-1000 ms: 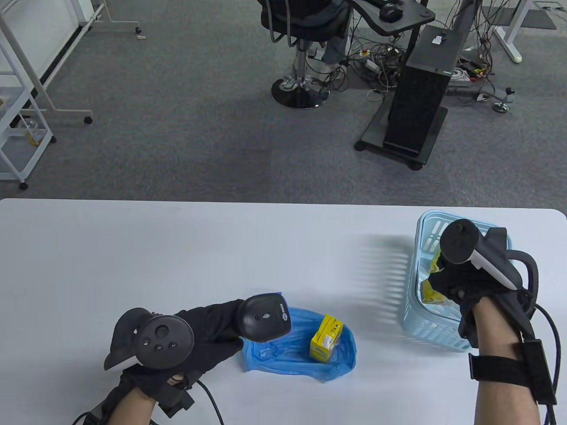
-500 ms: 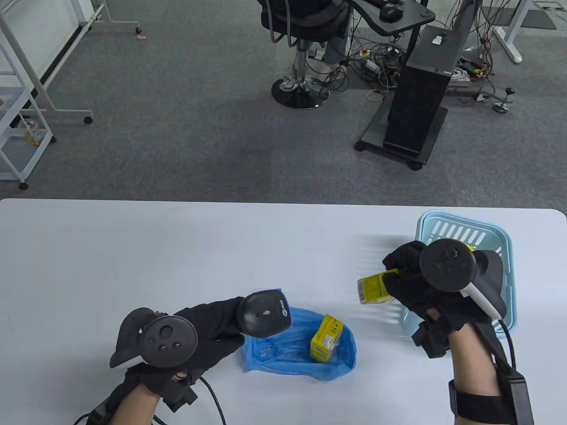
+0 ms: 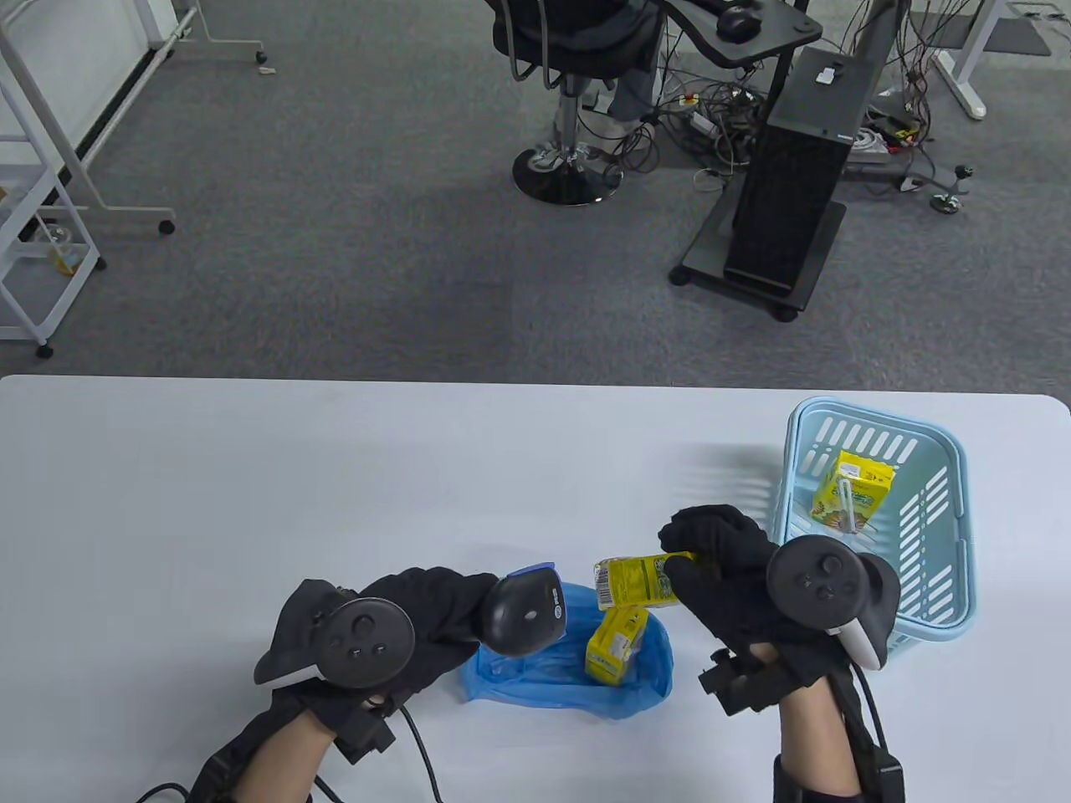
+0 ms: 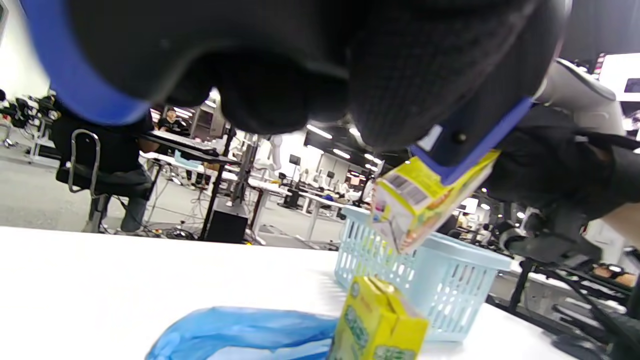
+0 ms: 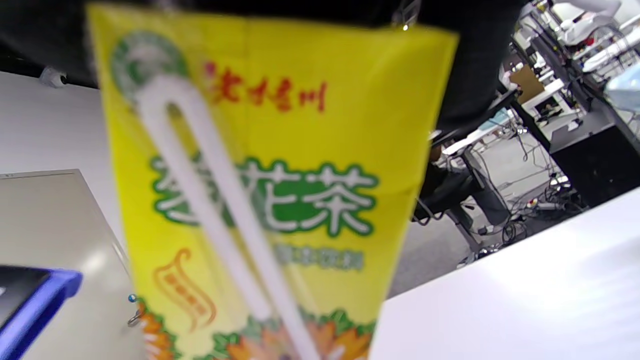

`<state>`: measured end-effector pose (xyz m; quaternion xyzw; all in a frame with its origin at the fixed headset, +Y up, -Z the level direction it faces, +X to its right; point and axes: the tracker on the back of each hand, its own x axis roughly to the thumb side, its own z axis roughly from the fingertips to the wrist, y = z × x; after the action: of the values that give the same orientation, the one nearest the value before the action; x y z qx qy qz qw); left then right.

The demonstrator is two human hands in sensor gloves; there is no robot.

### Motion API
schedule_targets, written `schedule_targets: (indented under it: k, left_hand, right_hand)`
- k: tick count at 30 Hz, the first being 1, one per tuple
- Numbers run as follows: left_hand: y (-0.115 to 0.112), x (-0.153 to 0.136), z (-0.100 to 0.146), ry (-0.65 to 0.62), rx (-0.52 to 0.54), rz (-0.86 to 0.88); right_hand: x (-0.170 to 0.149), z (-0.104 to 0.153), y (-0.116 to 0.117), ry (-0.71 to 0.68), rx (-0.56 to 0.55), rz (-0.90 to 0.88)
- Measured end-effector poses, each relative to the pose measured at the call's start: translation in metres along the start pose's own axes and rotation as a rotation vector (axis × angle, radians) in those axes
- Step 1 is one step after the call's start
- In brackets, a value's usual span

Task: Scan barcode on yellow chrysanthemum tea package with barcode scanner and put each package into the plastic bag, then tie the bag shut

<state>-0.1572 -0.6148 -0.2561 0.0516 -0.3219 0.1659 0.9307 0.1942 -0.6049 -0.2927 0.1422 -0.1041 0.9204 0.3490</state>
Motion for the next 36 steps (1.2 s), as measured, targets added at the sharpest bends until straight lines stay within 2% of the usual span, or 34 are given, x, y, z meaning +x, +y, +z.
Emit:
schedule_targets:
  k: [3, 13, 18, 30, 32, 36]
  left_hand:
    - [-0.008, 0.000, -0.003, 0.027, -0.028, -0.022]
    - [-0.025, 0.008, -0.008, 0.007, -0.048, -0.089]
    - [-0.027, 0.012, -0.009, 0.007, -0.074, -0.146]
    - [-0.028, 0.008, -0.009, 0.034, -0.092, -0.120]
    - [-0.028, 0.007, -0.010, 0.042, -0.129, -0.127]
    - [-0.026, 0.005, -0.009, 0.064, -0.098, -0.117]
  right_hand:
    - [-0.006, 0.001, 0.011, 0.005, 0.013, 0.037]
    - [0.003, 0.000, 0.012, -0.028, -0.010, -0.015]
    - [0.003, -0.001, 0.019, -0.031, -0.002, -0.007]
    - [0.017, -0.002, 0.026, -0.074, -0.001, -0.013]
    - [0.016, -0.002, 0.027, -0.074, 0.001, -0.010]
    - [0.017, -0.002, 0.026, -0.074, -0.001, 0.000]
